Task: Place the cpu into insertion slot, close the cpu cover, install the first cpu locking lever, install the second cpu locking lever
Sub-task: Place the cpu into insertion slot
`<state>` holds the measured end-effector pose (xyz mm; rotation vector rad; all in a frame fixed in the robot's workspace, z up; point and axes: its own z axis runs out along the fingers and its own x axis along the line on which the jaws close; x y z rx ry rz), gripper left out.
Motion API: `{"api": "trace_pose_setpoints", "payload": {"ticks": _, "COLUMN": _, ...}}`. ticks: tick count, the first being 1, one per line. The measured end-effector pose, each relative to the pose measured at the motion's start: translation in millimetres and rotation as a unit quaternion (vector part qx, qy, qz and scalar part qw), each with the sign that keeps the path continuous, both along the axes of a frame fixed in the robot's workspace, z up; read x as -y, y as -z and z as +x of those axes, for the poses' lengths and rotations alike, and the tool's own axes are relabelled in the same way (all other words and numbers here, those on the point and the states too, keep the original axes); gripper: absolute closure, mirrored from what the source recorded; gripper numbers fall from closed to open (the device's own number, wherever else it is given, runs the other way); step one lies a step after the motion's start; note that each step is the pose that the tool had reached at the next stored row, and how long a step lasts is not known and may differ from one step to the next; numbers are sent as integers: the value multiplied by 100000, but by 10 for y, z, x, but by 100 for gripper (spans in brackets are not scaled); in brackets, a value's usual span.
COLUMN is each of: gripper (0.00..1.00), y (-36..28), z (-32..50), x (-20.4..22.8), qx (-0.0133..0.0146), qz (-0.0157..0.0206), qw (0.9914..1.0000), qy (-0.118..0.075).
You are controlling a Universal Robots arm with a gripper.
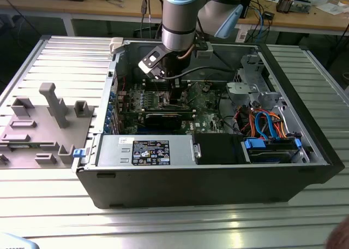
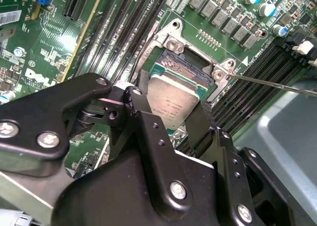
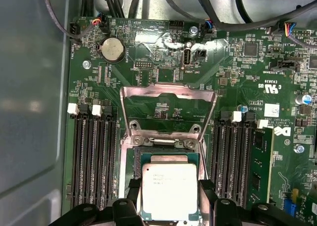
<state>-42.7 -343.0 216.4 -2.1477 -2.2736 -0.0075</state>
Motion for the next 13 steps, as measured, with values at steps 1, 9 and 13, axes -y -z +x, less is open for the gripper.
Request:
{"api": "trace_pose_setpoints", "payload": {"ticks": 1, "gripper": 46, "y": 4, "z": 0, "x": -3, "qx": -6, "qz": -7, "qw": 100000, "qy": 205}}
{"api": "trace_pose_setpoints", "payload": {"ticks": 9, "gripper": 46, "y": 85, "z": -9, "x": -5, "qx": -4, "qz": -5, "qw": 99967, "qy": 2579}}
{"api": "trace_pose_setpoints", "payload": {"ticks": 13, "gripper": 46, "y": 95, "z": -11, "x": -35, "qx": -3, "qz": 5, "qw": 99967, "qy": 2581}}
